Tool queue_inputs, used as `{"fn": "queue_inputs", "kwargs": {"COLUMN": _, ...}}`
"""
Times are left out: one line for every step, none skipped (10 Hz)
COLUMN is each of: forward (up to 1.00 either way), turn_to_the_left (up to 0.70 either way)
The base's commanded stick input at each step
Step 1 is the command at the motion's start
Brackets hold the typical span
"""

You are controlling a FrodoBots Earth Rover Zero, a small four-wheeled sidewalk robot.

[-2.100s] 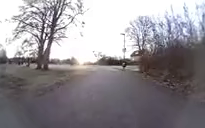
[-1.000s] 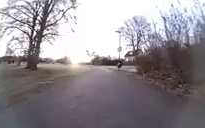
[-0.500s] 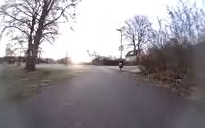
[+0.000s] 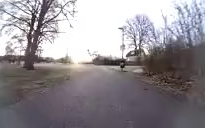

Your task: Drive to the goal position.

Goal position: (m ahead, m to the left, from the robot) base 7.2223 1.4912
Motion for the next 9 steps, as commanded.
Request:
{"fn": "queue_inputs", "kwargs": {"forward": 1.0, "turn_to_the_left": 0.0}}
{"fn": "queue_inputs", "kwargs": {"forward": 1.0, "turn_to_the_left": 0.0}}
{"fn": "queue_inputs", "kwargs": {"forward": 1.0, "turn_to_the_left": 0.0}}
{"fn": "queue_inputs", "kwargs": {"forward": 1.0, "turn_to_the_left": 0.0}}
{"fn": "queue_inputs", "kwargs": {"forward": 1.0, "turn_to_the_left": 0.0}}
{"fn": "queue_inputs", "kwargs": {"forward": 1.0, "turn_to_the_left": 0.0}}
{"fn": "queue_inputs", "kwargs": {"forward": 1.0, "turn_to_the_left": 0.0}}
{"fn": "queue_inputs", "kwargs": {"forward": 1.0, "turn_to_the_left": 0.0}}
{"fn": "queue_inputs", "kwargs": {"forward": 1.0, "turn_to_the_left": 0.0}}
